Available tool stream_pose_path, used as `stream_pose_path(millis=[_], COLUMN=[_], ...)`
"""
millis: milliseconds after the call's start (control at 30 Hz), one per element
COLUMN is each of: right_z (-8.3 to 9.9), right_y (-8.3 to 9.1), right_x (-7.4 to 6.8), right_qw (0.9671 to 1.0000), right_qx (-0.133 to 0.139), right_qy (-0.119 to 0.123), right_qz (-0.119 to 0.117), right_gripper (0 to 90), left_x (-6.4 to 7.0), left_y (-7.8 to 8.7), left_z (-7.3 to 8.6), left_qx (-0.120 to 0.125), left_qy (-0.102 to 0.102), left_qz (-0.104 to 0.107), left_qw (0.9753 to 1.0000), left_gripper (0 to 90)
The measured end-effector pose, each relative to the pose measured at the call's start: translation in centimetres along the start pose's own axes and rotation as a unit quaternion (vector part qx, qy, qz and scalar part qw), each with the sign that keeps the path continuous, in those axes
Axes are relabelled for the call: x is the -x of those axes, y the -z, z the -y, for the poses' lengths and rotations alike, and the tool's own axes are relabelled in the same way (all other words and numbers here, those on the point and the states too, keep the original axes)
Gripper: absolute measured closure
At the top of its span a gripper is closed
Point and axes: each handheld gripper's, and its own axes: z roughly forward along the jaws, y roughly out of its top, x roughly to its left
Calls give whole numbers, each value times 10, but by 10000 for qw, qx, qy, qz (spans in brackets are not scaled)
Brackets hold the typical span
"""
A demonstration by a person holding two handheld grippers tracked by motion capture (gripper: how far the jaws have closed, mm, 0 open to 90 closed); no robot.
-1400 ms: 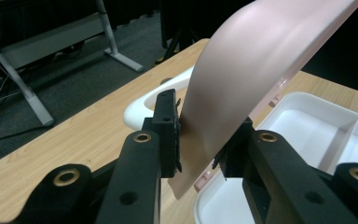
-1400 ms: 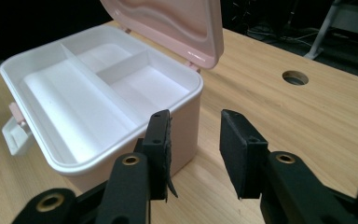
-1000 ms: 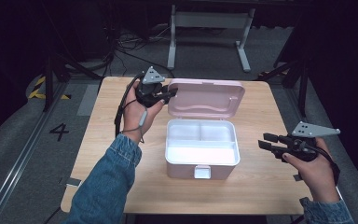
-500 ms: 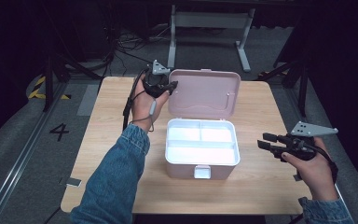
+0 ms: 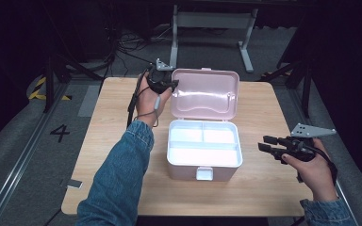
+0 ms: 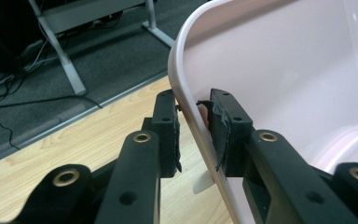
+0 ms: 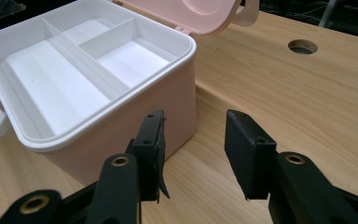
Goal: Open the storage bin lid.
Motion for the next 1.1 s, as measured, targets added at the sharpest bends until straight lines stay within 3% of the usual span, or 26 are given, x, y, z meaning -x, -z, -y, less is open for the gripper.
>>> stream_pose_path(millis=[467,567,733,967,1100], right_z=[2,2,3,4,5], right_y=[-6,-5,-6,-7,-9], right_x=[1,2,3,5,5], right_qw=[10000,10000,9999,9999,9999], right_qx=[-58,-38,-48,-78,-104], right_qy=[-40,-45,-86,-99,-120], right_qz=[-52,-39,-47,-47,-58], right_gripper=[583,583,583,583,583], left_x=[-9,-11,-15,-17,-20], left_y=[-30,-36,-47,-55,-62], left_z=[10,13,17,21,26], left_qx=[-310,-416,-612,-742,-874], left_qy=[111,106,307,329,477], left_qz=[-112,-92,8,22,115], left_qw=[9994,9990,9977,9967,9950], left_gripper=[705,712,711,702,694])
